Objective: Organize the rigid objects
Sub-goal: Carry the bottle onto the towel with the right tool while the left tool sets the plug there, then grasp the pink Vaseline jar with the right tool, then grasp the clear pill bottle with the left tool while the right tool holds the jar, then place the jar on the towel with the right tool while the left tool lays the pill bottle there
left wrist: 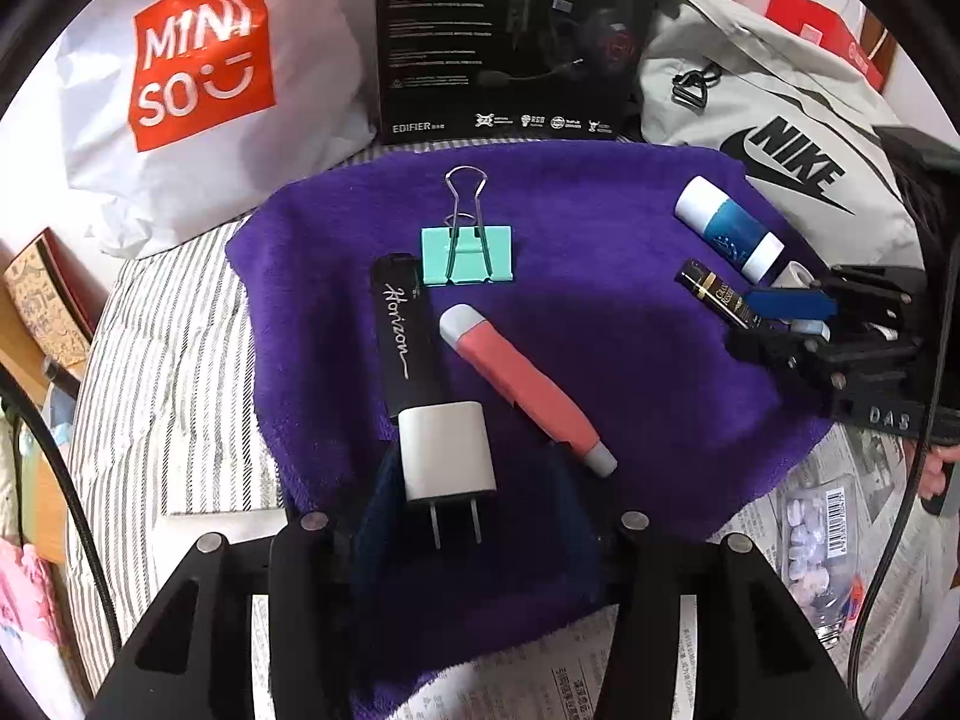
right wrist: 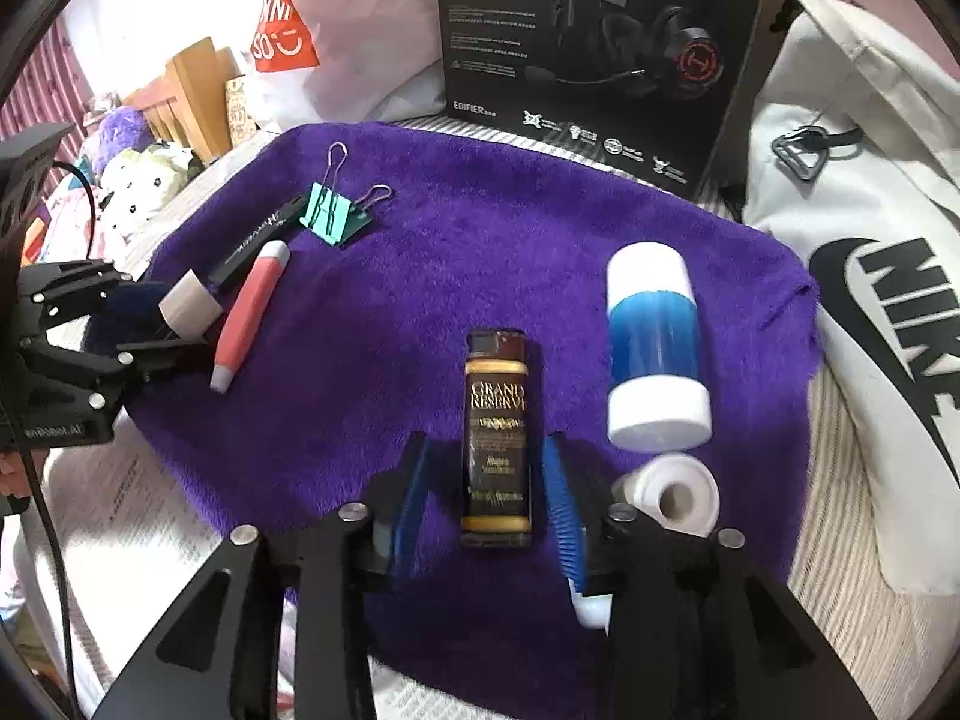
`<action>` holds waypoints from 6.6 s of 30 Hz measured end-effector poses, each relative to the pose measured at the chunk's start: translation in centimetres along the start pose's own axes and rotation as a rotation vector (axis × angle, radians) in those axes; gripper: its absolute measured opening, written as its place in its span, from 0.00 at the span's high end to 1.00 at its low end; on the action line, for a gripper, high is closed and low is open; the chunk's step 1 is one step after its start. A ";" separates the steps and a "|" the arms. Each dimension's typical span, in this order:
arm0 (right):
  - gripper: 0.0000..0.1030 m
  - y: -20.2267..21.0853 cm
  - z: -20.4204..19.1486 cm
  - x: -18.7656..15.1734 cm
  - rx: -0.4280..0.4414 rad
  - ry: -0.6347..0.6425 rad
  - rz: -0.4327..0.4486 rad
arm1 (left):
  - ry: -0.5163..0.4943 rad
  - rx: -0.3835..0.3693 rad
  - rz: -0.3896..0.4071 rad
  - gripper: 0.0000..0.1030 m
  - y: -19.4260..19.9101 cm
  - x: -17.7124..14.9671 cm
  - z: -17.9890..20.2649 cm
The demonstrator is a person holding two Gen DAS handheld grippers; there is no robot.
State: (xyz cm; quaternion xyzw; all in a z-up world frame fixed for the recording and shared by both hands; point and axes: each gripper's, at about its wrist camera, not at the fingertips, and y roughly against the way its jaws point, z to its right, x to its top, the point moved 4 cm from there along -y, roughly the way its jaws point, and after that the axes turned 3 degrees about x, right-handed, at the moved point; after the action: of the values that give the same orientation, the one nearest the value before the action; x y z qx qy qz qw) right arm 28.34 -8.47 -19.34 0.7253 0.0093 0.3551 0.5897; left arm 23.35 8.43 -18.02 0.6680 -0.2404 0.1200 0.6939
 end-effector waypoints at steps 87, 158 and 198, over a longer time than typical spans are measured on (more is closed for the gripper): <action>0.63 8.9 0.1 -17.1 -0.165 -0.201 0.166 | -0.035 0.026 0.107 0.11 4.6 -10.9 7.7; 0.65 10.7 0.3 -11.0 0.046 -0.209 0.184 | -0.049 -0.223 0.120 0.62 7.2 -3.0 7.1; 0.65 0.6 -1.4 0.1 0.121 -0.045 0.129 | 0.049 -0.223 0.020 0.63 -2.5 7.4 3.0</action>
State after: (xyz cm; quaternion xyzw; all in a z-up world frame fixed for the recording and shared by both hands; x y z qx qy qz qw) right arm 27.42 -7.45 -18.72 0.7666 -0.0292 0.3747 0.5206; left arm 30.39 4.18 -16.52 0.5810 -0.2418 0.1159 0.7684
